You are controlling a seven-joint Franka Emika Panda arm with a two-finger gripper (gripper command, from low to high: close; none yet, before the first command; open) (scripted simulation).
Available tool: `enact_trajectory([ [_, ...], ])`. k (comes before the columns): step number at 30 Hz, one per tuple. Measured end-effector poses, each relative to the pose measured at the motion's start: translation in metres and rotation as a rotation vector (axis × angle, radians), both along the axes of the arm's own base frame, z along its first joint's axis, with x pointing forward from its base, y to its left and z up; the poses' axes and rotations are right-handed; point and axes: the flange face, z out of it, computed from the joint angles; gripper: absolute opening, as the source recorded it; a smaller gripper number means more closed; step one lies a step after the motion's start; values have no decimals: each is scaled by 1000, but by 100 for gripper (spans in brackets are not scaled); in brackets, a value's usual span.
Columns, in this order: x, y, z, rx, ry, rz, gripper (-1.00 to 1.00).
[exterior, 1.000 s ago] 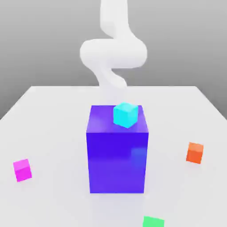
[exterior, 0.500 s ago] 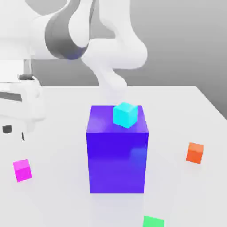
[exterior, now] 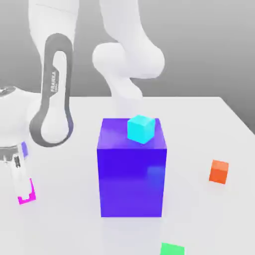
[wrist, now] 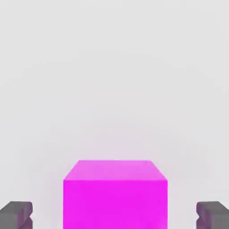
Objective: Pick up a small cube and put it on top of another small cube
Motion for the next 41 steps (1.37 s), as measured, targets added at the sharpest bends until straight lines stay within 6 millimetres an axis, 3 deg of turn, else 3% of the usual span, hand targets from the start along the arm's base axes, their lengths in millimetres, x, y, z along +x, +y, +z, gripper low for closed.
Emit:
enact_trajectory([
  [6, 0, 0, 0, 0, 0, 0, -100],
  [13, 0, 0, 56, 0, -1, 1, -100],
  [14, 13, 8, 61, 3, -1, 57, -100],
  [18, 88, 71, 73, 6, -1, 404, -100],
  [22, 147, 153, 84, 9, 0, 752, -100],
  [27, 193, 274, 95, 8, 1, 1180, -100],
  [30, 215, 348, 71, 4, 3, 1432, -100],
  [31, 221, 372, 58, 3, 3, 1513, 100],
  [36, 221, 372, 58, 3, 3, 1513, 100],
  [37, 224, 384, 52, 2, 2, 1554, 100],
  [39, 226, 394, 66, 2, 1, 1584, 100],
  [41, 227, 396, 94, 2, 1, 1592, 100],
])
